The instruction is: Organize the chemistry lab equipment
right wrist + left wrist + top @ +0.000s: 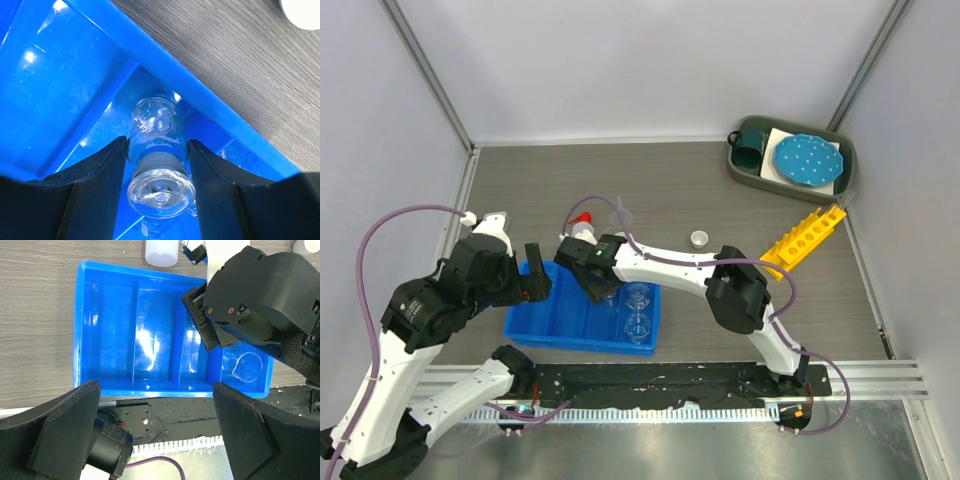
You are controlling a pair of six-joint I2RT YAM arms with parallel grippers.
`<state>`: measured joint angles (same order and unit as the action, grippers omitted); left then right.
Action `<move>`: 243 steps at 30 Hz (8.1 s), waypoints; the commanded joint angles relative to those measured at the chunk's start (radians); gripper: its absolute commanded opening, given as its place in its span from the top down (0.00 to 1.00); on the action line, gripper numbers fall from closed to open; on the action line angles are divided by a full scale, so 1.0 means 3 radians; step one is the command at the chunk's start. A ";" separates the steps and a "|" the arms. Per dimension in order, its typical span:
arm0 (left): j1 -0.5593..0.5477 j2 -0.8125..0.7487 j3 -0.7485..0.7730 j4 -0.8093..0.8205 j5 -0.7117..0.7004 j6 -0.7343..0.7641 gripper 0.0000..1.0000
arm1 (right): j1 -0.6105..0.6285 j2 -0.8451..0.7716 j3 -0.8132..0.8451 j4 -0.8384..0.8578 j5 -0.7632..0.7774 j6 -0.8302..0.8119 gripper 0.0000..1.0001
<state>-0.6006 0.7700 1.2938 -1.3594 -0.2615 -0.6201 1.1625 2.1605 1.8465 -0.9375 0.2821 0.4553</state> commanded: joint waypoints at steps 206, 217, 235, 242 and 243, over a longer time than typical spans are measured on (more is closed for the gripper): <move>0.0013 -0.0189 0.0284 -0.0214 -0.0105 -0.0173 0.00 | -0.0107 0.0432 0.0569 0.0625 -0.0444 0.0354 0.99; 0.0013 -0.0194 0.0284 -0.0219 -0.0100 -0.0178 0.00 | -0.0102 0.0417 0.0574 0.0614 -0.0434 0.0359 0.74; 0.0013 -0.0184 0.0310 -0.0239 -0.0095 -0.0193 0.00 | -0.0040 -0.0155 0.0676 0.0328 -0.0194 0.0323 0.63; 0.0013 -0.0133 0.0310 -0.0214 -0.0085 -0.0193 0.00 | -0.0132 -0.0539 0.0580 0.0052 0.0332 0.0333 0.56; 0.0013 -0.0123 0.0310 -0.0199 -0.0074 -0.0188 0.00 | -0.0168 -0.0620 0.0534 0.0062 0.0368 0.0349 0.55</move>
<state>-0.6006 0.7132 1.3762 -1.3617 -0.2806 -0.6769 1.1370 2.0853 2.0109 -0.8837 0.2821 0.5526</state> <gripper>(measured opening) 0.996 0.436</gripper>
